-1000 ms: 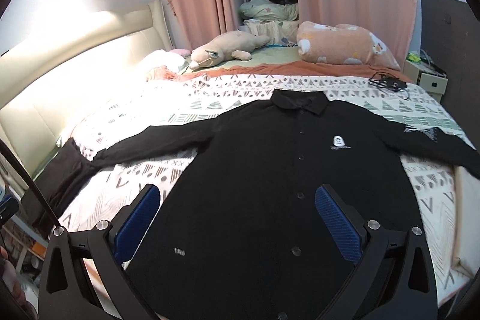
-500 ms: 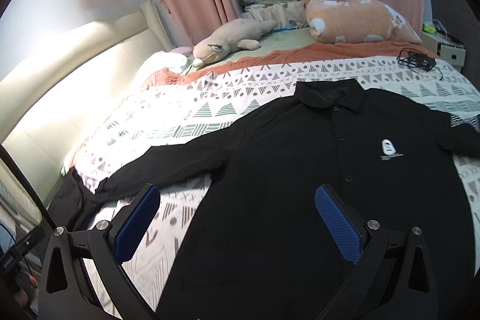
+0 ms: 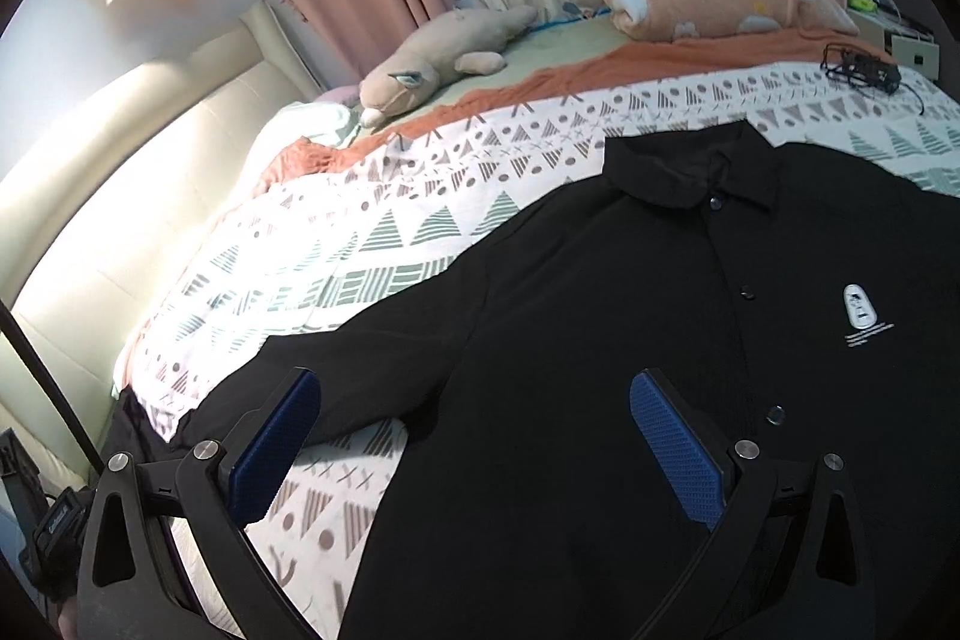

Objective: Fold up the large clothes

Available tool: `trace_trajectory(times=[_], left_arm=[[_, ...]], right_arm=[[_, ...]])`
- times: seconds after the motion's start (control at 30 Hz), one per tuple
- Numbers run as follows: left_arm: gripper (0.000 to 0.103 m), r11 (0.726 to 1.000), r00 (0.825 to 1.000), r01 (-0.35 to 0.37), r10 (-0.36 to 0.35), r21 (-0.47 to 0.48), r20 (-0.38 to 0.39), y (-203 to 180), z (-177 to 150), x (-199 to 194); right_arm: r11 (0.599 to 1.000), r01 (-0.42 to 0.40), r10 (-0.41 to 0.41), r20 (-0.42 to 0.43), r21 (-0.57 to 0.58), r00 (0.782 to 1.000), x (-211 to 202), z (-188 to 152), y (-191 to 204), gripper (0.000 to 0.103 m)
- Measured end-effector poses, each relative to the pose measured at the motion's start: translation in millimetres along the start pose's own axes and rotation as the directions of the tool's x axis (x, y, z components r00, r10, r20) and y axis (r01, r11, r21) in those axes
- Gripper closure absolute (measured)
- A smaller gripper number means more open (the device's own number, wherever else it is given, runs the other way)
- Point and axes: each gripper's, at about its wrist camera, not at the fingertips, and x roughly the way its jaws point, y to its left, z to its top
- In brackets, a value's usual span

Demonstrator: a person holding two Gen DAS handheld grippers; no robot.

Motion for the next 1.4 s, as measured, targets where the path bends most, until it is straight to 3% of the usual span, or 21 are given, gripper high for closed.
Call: trace_trajectory(times=[0.1, 0.27, 0.33, 0.37, 0.4, 0.5, 0.57, 0.67, 0.77, 0.9, 1.17, 1.23, 1.3, 1.4], left_arm=[[0.009, 0.999, 0.999, -0.028, 0.026, -0.046, -0.038, 10, 9, 26], [0.010, 0.990, 0.994, -0.056, 0.044, -0.132, -0.096, 29, 15, 62], [0.010, 0.987, 0.992, -0.079, 0.063, -0.142, -0.113, 33, 17, 75], [0.014, 0.985, 0.990, -0.093, 0.075, -0.144, -0.121, 34, 18, 81], [0.020, 0.983, 0.988, -0.105, 0.086, -0.150, -0.127, 37, 19, 86], [0.033, 0.980, 0.989, -0.104, 0.084, -0.172, -0.120, 43, 23, 98], [0.063, 0.982, 0.988, -0.120, 0.105, -0.142, -0.114, 40, 27, 100], [0.091, 0.985, 0.992, -0.089, 0.075, -0.145, -0.097, 38, 36, 98], [0.094, 0.993, 0.998, -0.057, 0.052, -0.106, -0.047, 24, 46, 84], [0.097, 0.999, 0.999, -0.029, 0.030, -0.024, 0.020, -7, 63, 56], [0.099, 0.992, 0.993, 0.052, -0.063, 0.111, 0.099, -89, 89, 7], [0.099, 0.985, 0.989, 0.082, -0.098, 0.150, 0.107, -116, 93, -5], [0.099, 0.978, 0.986, 0.102, -0.124, 0.185, 0.111, -141, 93, -14], [0.099, 0.964, 0.980, 0.137, -0.166, 0.230, 0.110, -175, 89, -27]], right_arm=[[1.000, -0.008, 0.008, -0.038, 0.007, 0.999, 23, 6, 1, 0.014], [0.998, -0.041, 0.045, -0.096, 0.044, 0.994, 59, 15, -4, 0.025], [0.996, -0.061, 0.067, -0.104, 0.060, 0.992, 69, 19, -7, 0.035], [0.995, -0.078, 0.084, -0.108, 0.063, 0.991, 75, 21, -7, 0.047], [0.994, -0.089, 0.097, -0.116, 0.067, 0.989, 81, 21, -9, 0.053], [0.987, -0.126, 0.140, -0.153, 0.098, 0.978, 102, 21, -16, 0.060], [0.982, -0.135, 0.156, -0.171, 0.129, 0.973, 115, 19, -24, 0.062], [0.972, -0.161, 0.197, -0.215, 0.172, 0.957, 140, 13, -31, 0.067], [0.971, -0.165, 0.207, -0.267, 0.170, 0.941, 167, 4, -34, 0.068], [0.964, -0.193, 0.238, -0.269, 0.185, 0.933, 169, 12, -37, 0.068], [0.936, -0.254, 0.308, -0.222, 0.243, 0.925, 125, 28, -55, 0.067], [0.937, -0.249, 0.299, -0.195, 0.244, 0.934, 108, 27, -61, 0.062], [0.939, -0.235, 0.280, -0.164, 0.250, 0.946, 90, 27, -67, 0.039], [0.940, -0.228, 0.268, -0.136, 0.252, 0.954, 63, 29, -80, 0.035]])
